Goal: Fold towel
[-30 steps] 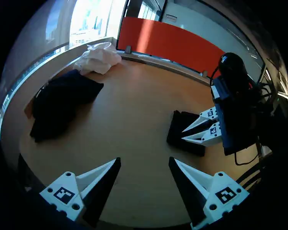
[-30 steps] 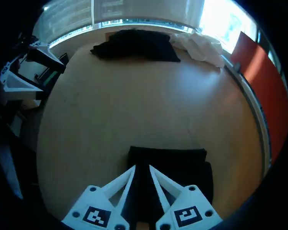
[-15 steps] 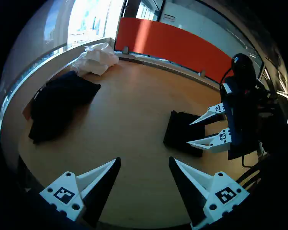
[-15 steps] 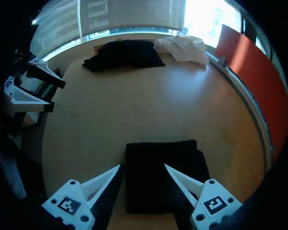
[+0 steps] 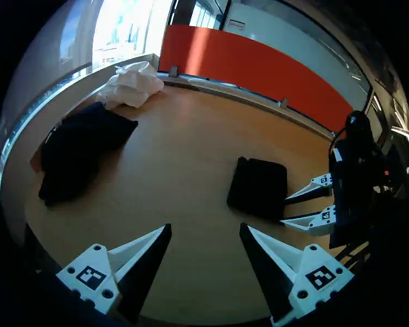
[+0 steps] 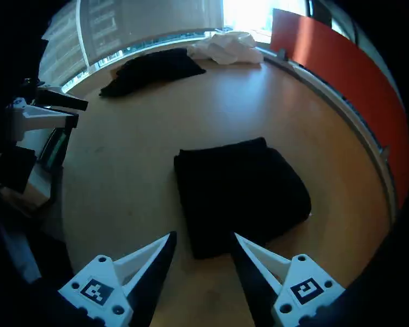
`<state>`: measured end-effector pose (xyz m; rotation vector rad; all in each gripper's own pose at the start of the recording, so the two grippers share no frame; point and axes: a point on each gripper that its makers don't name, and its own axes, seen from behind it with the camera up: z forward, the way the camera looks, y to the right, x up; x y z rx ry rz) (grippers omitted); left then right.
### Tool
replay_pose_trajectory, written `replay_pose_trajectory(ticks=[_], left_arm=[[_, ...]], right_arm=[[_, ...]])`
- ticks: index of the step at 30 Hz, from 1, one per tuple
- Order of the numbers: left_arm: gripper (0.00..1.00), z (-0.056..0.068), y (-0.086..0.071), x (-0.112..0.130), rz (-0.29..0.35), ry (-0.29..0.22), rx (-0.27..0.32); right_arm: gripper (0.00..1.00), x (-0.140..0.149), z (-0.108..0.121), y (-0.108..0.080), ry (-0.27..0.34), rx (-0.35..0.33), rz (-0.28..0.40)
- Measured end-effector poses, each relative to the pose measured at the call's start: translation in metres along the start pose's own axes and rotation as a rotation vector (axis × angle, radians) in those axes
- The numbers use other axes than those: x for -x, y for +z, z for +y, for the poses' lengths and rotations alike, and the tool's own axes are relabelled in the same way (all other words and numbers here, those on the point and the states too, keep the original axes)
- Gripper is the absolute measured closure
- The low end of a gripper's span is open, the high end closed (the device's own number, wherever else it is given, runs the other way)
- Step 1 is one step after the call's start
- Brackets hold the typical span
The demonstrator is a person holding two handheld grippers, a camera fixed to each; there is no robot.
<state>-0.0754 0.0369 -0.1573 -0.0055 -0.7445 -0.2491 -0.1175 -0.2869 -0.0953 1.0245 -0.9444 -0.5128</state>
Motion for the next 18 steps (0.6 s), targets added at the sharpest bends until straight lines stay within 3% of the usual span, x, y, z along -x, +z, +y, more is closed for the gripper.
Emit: replay_pose_trajectory(ticks=[12, 18], left_arm=[[0.07, 0.009, 0.001, 0.0, -0.002, 0.015, 0.018], [0.07, 0.009, -0.001, 0.003, -0.004, 0.01, 0.02]], right_arm=[[0.28, 0.019, 0.0, 0.002, 0.076, 0.039, -0.01], [0.33, 0.027, -0.003, 0.005, 0.114, 0.046, -0.02]])
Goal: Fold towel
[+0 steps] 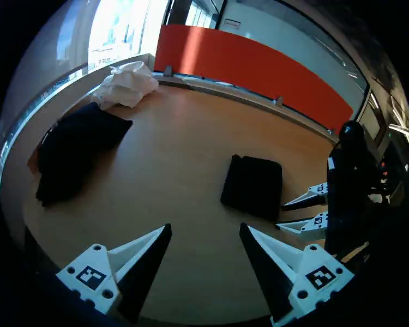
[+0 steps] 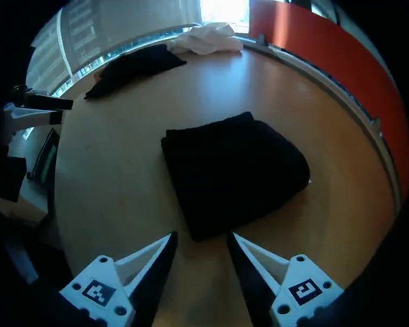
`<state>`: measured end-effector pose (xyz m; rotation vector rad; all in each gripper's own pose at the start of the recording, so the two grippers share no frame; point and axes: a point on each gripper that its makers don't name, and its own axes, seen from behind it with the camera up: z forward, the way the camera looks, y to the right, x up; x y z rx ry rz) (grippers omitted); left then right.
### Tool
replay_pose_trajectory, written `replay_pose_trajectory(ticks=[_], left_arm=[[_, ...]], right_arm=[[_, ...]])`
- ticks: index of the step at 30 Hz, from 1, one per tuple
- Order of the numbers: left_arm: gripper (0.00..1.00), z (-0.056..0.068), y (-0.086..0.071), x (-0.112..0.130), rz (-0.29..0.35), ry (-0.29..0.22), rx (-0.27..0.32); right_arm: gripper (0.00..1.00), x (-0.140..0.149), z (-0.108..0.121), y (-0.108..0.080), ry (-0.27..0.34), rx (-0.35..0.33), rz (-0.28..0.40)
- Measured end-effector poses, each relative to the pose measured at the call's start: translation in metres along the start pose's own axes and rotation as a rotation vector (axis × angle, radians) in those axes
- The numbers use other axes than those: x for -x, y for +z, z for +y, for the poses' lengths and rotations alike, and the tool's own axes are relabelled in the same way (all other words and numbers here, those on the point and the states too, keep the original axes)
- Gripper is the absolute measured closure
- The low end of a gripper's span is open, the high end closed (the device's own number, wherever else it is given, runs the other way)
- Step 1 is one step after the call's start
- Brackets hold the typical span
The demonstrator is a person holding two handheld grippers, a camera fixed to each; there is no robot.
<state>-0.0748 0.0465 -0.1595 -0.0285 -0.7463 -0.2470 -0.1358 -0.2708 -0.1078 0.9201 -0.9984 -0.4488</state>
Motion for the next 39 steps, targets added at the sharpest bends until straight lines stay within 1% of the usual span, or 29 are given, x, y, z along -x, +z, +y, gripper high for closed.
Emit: replay_pose_trajectory(ticks=[8, 12, 18, 20, 24, 30, 33, 39], left_arm=[[0.07, -0.002, -0.001, 0.002, -0.003, -0.003, -0.001], [0.07, -0.002, -0.001, 0.002, -0.002, -0.001, 0.0], [0.07, -0.001, -0.002, 0.002, -0.002, -0.002, 0.003], [0.07, -0.001, -0.002, 0.002, -0.002, -0.002, 0.003], [0.07, -0.001, -0.002, 0.002, -0.003, 0.0, 0.004], [0.07, 0.001, -0.001, 0.0, -0.001, 0.004, 0.009], [0.07, 0.003, 0.0, -0.002, 0.002, 0.008, 0.013], [0.07, 0.009, 0.001, -0.008, 0.013, 0.021, 0.025]], right_arm=[[0.44, 0.002, 0.002, 0.007, 0.043, 0.029, 0.006], [0.59, 0.001, 0.005, 0.009, 0.059, 0.046, 0.009], [0.84, 0.002, 0.005, 0.01, 0.077, 0.047, 0.015], [0.9, 0.001, 0.005, 0.009, 0.08, 0.05, 0.02], [0.94, -0.002, 0.006, 0.006, 0.081, 0.049, 0.033], [0.94, -0.012, 0.01, -0.004, 0.077, 0.051, 0.062], [0.95, -0.023, 0.013, -0.012, 0.069, 0.056, 0.084], [0.95, -0.054, 0.024, -0.036, 0.036, 0.073, 0.136]])
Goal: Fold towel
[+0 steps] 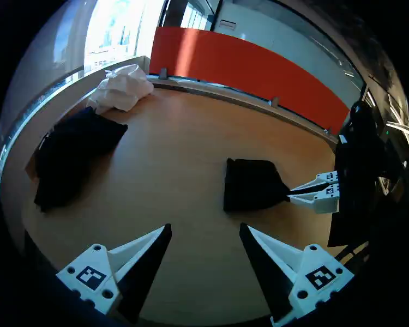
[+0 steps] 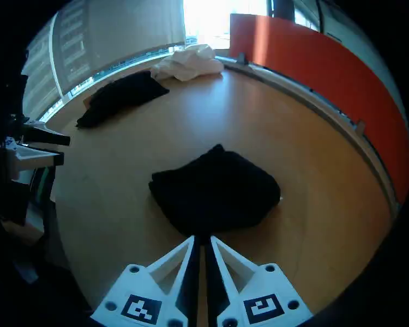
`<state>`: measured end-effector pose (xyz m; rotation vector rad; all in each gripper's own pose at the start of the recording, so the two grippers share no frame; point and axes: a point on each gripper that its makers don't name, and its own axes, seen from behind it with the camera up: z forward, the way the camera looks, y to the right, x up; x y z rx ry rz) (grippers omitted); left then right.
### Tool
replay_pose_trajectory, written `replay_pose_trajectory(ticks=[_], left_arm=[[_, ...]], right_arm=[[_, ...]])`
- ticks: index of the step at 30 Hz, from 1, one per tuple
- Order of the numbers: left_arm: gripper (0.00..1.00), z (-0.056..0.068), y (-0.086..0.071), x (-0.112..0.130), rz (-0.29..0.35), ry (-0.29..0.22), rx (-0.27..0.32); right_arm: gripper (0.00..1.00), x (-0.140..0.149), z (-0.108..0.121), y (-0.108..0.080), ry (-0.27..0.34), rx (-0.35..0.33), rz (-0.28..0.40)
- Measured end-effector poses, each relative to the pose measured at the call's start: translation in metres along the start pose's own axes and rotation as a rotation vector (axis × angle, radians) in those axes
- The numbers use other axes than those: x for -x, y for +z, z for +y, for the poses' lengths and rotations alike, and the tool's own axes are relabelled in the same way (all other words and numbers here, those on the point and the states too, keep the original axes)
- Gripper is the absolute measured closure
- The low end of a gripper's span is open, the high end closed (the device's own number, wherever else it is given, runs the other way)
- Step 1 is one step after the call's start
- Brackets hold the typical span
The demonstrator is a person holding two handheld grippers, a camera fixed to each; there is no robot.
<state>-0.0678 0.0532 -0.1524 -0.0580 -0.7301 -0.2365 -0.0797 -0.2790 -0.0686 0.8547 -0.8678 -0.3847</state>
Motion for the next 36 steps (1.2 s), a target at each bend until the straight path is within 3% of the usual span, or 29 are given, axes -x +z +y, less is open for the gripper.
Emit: replay_pose_trajectory(ticks=[12, 18, 36], left_arm=[[0.07, 0.012, 0.004, -0.021, 0.03, 0.038, 0.028], [0.07, 0.021, 0.004, -0.03, 0.043, 0.053, 0.043], [0.08, 0.041, 0.011, -0.04, 0.044, 0.09, 0.075]], right_arm=[[0.95, -0.079, 0.024, -0.049, -0.057, 0.018, 0.129], [0.95, -0.098, 0.035, -0.071, -0.059, 0.025, 0.17], [0.95, -0.072, 0.088, -0.117, -0.019, 0.085, 0.166]])
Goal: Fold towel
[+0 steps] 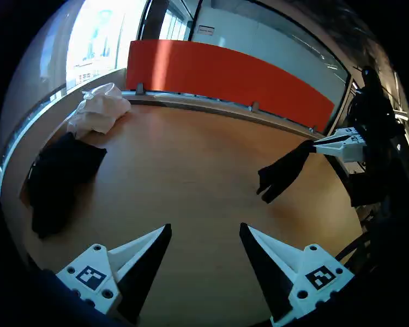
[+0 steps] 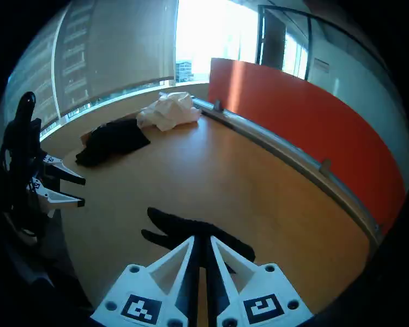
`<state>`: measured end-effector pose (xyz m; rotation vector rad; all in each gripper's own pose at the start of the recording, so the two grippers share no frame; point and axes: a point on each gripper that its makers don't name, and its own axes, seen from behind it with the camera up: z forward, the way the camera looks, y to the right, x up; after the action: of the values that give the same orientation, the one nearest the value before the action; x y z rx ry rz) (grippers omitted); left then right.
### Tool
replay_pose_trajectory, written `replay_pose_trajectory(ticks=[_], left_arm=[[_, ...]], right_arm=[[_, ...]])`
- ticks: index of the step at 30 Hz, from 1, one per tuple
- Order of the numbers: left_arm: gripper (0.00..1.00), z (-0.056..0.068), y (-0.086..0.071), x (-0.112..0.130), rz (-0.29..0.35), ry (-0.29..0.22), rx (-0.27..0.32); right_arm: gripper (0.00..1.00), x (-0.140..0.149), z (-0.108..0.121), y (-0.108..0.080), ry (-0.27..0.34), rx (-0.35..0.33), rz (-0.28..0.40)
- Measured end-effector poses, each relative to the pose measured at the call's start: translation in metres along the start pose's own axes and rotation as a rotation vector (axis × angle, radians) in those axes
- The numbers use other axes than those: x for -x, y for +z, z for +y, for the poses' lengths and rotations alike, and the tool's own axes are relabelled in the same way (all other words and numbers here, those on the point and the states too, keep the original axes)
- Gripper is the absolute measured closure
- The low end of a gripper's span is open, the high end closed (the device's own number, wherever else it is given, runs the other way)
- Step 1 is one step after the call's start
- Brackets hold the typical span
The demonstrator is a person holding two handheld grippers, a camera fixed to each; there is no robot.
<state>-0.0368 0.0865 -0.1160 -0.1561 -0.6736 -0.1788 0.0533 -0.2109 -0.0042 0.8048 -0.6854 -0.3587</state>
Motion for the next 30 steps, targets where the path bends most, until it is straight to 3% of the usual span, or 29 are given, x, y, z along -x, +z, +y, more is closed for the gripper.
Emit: replay_pose_trajectory(ticks=[14, 30], left_arm=[[0.07, 0.022, 0.009, -0.006, -0.007, 0.018, 0.002], [0.07, 0.063, 0.016, -0.002, -0.027, 0.016, -0.008]], right_arm=[[0.95, 0.06, 0.084, -0.065, 0.009, 0.071, -0.063], [0.95, 0.148, 0.19, -0.144, 0.062, 0.149, -0.123]])
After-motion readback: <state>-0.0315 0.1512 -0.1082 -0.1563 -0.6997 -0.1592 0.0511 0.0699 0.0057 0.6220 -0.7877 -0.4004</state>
